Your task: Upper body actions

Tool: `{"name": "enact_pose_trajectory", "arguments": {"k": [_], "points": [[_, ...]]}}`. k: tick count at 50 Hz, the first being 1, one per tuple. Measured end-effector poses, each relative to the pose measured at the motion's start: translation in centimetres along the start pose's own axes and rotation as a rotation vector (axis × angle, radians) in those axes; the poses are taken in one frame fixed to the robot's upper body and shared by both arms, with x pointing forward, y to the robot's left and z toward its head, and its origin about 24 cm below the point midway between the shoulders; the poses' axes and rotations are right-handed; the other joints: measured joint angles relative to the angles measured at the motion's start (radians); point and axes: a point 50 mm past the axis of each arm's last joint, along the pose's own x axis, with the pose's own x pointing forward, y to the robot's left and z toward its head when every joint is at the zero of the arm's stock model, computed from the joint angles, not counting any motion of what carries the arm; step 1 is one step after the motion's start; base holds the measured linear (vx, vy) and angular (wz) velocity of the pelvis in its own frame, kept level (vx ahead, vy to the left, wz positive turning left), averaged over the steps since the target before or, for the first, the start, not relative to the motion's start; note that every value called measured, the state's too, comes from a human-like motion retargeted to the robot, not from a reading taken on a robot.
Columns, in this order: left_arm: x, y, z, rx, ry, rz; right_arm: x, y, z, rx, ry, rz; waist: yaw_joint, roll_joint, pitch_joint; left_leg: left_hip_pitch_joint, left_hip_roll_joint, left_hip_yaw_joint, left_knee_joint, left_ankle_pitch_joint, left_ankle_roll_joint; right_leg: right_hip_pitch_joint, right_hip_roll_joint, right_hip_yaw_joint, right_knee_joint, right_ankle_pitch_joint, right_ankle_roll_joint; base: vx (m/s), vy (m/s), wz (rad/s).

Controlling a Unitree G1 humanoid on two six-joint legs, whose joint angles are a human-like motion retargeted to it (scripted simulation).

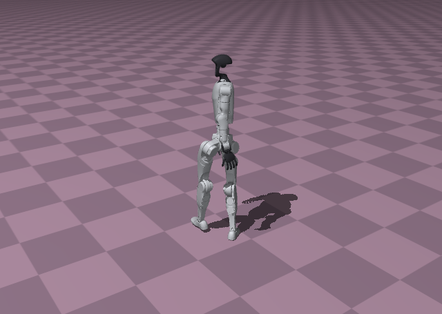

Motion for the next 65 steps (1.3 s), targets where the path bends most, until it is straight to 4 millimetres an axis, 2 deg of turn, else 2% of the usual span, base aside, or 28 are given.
{"name": "enact_pose_trajectory", "arguments": {"k": [5,10,14,18,25,31,35,39,44,48,50,53,59,62,65], "points": [[0.8,0.1,-4.1,-0.005,0.124,0.001,-0.3,-0.7,3.2,0.013,-0.115,-0.006,0.019,0.008,-0.005,-0.007,-0.01,-0.018,-0.003,0.003,-0.013,0.007,0.005,-0.029,0.008,-0.009,0.013,-0.04,-0.02,0.51],[0.9,-0.7,-5.6,-0.029,0.16,-0.038,-0.7,0.2,5.3,-0.001,-0.188,0.045,0.038,0.012,-0.008,-0.011,-0.014,-0.024,-0.008,0.004,-0.01,0.008,0.003,-0.047,0.011,-0.009,0.019,-0.02,0.0,0.16],[0.8,-1.6,-4.8,-0.076,0.139,-0.069,-0.8,0.8,5.9,-0.083,-0.202,0.06,0.048,0.014,-0.008,-0.009,-0.014,-0.03,-0.007,-0.002,0.005,0.005,0.0,-0.042,0.013,-0.006,0.019,0.0,0.01,-0.05],[0.5,-1.9,-2.9,-0.092,0.083,-0.081,-0.8,1.4,5.7,-0.145,-0.194,0.056,0.034,0.008,-0.013,-0.006,-0.011,-0.03,-0.005,-0.01,0.026,-0.001,-0.002,-0.025,0.013,-0.003,0.016,0.05,0.04,-0.28],[-0.3,-1.0,1.0,-0.083,-0.033,-0.042,-0.5,2.3,4.0,-0.137,-0.148,0.088,-0.033,-0.008,-0.035,0.016,0.008,0.01,0.0,-0.047,0.091,-0.021,-0.002,0.029,0.006,0.011,-0.006,0.13,0.07,-0.64],[-0.6,0.2,2.5,-0.121,-0.071,-0.027,-0.5,2.5,3.4,-0.101,-0.125,0.11,-0.122,-0.023,-0.061,0.053,0.051,0.093,0.013,-0.116,0.144,-0.06,-0.012,0.157,-0.016,0.054,-0.045,0.3,0.14,-1.53],[-0.4,1.4,2.1,-0.129,-0.072,-0.002,-0.6,2.1,4.4,-0.087,-0.157,0.123,-0.209,-0.025,-0.077,0.09,0.092,0.169,0.023,-0.175,0.173,-0.098,-0.015,0.272,-0.025,0.088,-0.073,0.4,0.15,-2.09],[0.0,2.2,0.5,-0.13,-0.027,0.009,-0.8,1.3,5.8,-0.114,-0.204,0.124,-0.326,-0.009,-0.098,0.138,0.143,0.264,0.027,-0.232,0.187,-0.149,-0.005,0.427,-0.017,0.12,-0.101,0.47,0.15,-2.27],[0.5,2.4,-1.3,-0.151,0.021,0.0,-1.2,0.1,7.7,-0.177,-0.25,0.094,-0.495,0.036,-0.112,0.206,0.22,0.425,0.026,-0.285,0.185,-0.202,0.04,0.636,-0.006,0.159,-0.132,0.46,0.04,-2.06],[0.5,2.4,-1.5,-0.163,0.024,-0.006,-1.3,-0.4,8.3,-0.193,-0.258,0.075,-0.631,0.07,-0.135,0.236,0.267,0.524,0.024,-0.312,0.181,-0.239,0.08,0.74,0.0,0.185,-0.144,0.4,-0.09,-1.34],[0.4,2.3,-0.8,-0.17,0.007,-0.009,-1.3,-0.5,8.2,-0.189,-0.255,0.068,-0.687,0.083,-0.146,0.244,0.285,0.56,0.024,-0.321,0.18,-0.254,0.096,0.777,0.003,0.196,-0.148,0.32,-0.15,-0.95],[-0.1,2.0,1.7,-0.173,-0.071,-0.017,-1.1,-0.6,7.4,-0.152,-0.239,0.05,-0.729,0.093,-0.155,0.252,0.3,0.601,0.021,-0.33,0.176,-0.278,0.111,0.819,0.006,0.212,-0.152,0.16,-0.13,-0.74],[-1.9,0.9,7.1,-0.161,-0.283,-0.034,-0.4,0.0,3.9,-0.079,-0.134,0.039,-0.751,0.091,-0.157,0.262,0.307,0.647,0.016,-0.334,0.169,-0.295,0.118,0.864,0.0,0.233,-0.155,0.07,-0.09,-0.38],[-2.5,0.1,8.5,-0.123,-0.342,-0.042,-0.2,0.5,2.2,-0.087,-0.072,0.065,-0.764,0.091,-0.158,0.259,0.305,0.643,0.014,-0.33,0.168,-0.295,0.117,0.86,-0.005,0.234,-0.157,0.04,-0.06,0.07],[-2.8,-0.7,9.0,-0.072,-0.373,-0.059,-0.1,1.0,1.0,-0.102,-0.028,0.094,-0.775,0.091,-0.159,0.252,0.303,0.632,0.012,-0.325,0.168,-0.296,0.115,0.848,-0.007,0.231,-0.158,0.03,-0.06,0.19]]}}
